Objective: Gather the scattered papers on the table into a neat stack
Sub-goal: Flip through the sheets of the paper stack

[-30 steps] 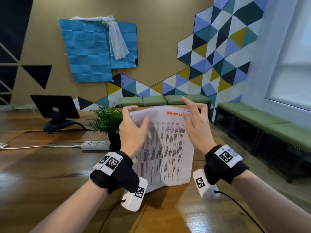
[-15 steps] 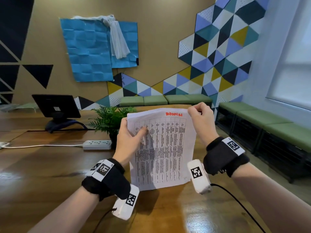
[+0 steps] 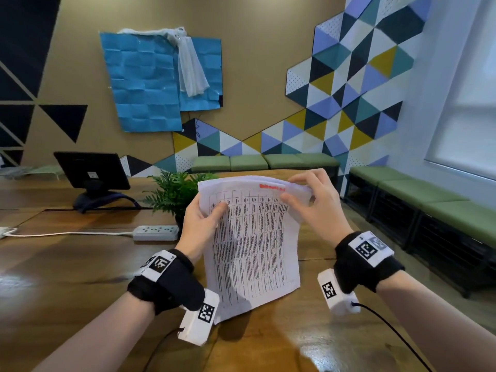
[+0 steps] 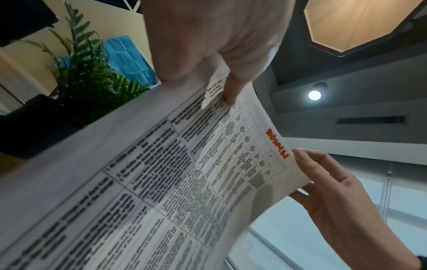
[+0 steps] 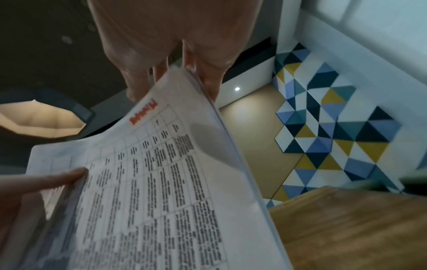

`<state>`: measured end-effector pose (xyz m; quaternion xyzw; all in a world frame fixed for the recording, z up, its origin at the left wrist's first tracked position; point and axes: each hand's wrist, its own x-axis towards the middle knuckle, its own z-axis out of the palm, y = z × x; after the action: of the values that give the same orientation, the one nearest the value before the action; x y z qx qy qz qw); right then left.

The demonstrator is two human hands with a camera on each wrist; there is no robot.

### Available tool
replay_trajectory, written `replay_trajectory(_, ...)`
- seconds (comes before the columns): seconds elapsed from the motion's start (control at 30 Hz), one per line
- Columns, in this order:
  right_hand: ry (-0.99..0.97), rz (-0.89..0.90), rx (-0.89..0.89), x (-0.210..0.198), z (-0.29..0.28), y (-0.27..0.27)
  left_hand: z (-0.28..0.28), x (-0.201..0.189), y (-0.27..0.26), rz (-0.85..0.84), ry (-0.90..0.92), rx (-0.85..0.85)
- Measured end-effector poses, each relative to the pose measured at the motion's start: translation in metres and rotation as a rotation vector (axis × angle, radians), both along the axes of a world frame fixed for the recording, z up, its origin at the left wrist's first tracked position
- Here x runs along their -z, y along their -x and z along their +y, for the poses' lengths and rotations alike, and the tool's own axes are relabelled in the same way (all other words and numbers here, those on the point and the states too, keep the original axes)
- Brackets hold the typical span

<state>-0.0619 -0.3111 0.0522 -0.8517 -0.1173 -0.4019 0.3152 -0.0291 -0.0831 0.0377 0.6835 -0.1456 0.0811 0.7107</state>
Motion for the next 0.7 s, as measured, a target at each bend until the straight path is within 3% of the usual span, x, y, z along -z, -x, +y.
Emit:
replay_trajectory(0.1,0.07,0.008,-0.011,0.003,-0.001,0.001,0.002,-0.005,0.0,0.031,0.016,0.024)
replay_trajectory(0.2,-0.021,-0.065,0.01,-0.004,0.0,-0.001,0.004,-0.011,0.002,0.003,0.006,0.049)
replay_trajectory(0.27,-0.22,-0.004,-0.048,-0.016,0.002,0.0,0.004,-0.016,0.003,-0.025,0.022,0.049)
replay_trajectory(0.33,-0.508,0.158,-0.223,-0.025,0.004,0.003,0.003,-0.021,0.004,-0.057,0.051,0.035)
replay_trajectory(0.4,-0.651,0.324,-0.327,-0.026,0.004,0.005,0.002,-0.025,0.005,-0.095,0.08,0.005)
replay_trajectory(0.47,-0.642,0.372,-0.321,-0.026,0.008,0.008,-0.002,-0.028,0.007,-0.167,0.059,-0.065)
replay_trajectory(0.6,-0.743,0.269,-0.329,-0.016,0.017,0.011,-0.009,-0.019,0.019,-0.38,-0.083,-0.209)
replay_trajectory(0.7,-0.745,0.348,-0.295,0.008,0.024,0.011,-0.009,0.009,0.021,-0.349,-0.208,-0.197)
